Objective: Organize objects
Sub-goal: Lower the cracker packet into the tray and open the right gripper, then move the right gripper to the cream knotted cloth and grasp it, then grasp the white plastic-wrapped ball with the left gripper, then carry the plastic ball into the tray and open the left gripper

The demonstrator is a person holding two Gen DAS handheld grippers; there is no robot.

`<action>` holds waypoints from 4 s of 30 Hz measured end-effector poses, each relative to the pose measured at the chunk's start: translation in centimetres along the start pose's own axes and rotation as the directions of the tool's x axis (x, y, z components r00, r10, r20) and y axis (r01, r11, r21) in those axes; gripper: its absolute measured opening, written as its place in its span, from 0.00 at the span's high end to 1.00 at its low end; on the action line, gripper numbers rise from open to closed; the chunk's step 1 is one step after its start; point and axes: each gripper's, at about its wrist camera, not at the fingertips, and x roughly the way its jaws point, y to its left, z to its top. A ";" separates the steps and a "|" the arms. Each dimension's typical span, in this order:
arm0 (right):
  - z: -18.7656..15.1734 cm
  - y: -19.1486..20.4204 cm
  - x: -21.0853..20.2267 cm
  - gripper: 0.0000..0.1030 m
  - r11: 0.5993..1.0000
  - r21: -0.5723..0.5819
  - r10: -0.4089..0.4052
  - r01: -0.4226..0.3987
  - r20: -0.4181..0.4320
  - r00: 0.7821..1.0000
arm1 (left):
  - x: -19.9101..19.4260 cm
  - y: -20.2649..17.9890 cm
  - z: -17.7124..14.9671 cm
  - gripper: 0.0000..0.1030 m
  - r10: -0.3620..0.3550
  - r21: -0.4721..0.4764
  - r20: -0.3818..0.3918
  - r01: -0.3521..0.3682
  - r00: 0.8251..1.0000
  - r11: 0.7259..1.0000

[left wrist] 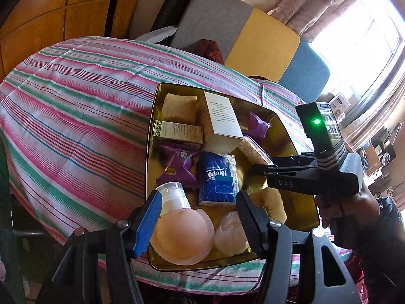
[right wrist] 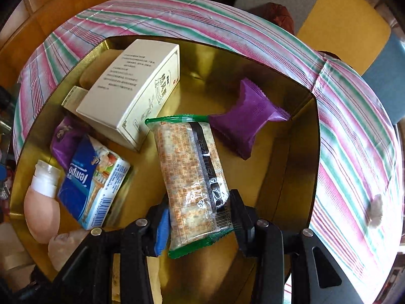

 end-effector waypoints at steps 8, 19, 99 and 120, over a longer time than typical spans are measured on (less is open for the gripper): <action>-0.1 -0.2 -0.9 0.43 0.997 0.036 0.065 -0.067 0.059 0.996 | -0.5 -0.7 0.1 0.41 0.025 0.026 0.021 -0.026 0.999 0.999; -3.2 -1.3 -6.1 0.30 0.988 0.111 0.084 -0.109 0.210 0.974 | -2.0 -3.0 0.0 0.41 0.079 0.116 0.080 -0.088 0.994 0.989; -23.5 -29.8 -4.3 0.70 0.669 0.736 -0.130 0.101 -0.018 0.991 | 23.4 -38.5 5.4 0.41 -0.208 0.241 -0.407 0.324 0.889 0.915; -23.5 -32.0 -3.2 0.68 0.666 0.740 -0.103 0.094 -0.034 0.994 | 32.4 -44.5 5.3 0.64 -0.119 0.312 -0.415 0.264 0.902 0.912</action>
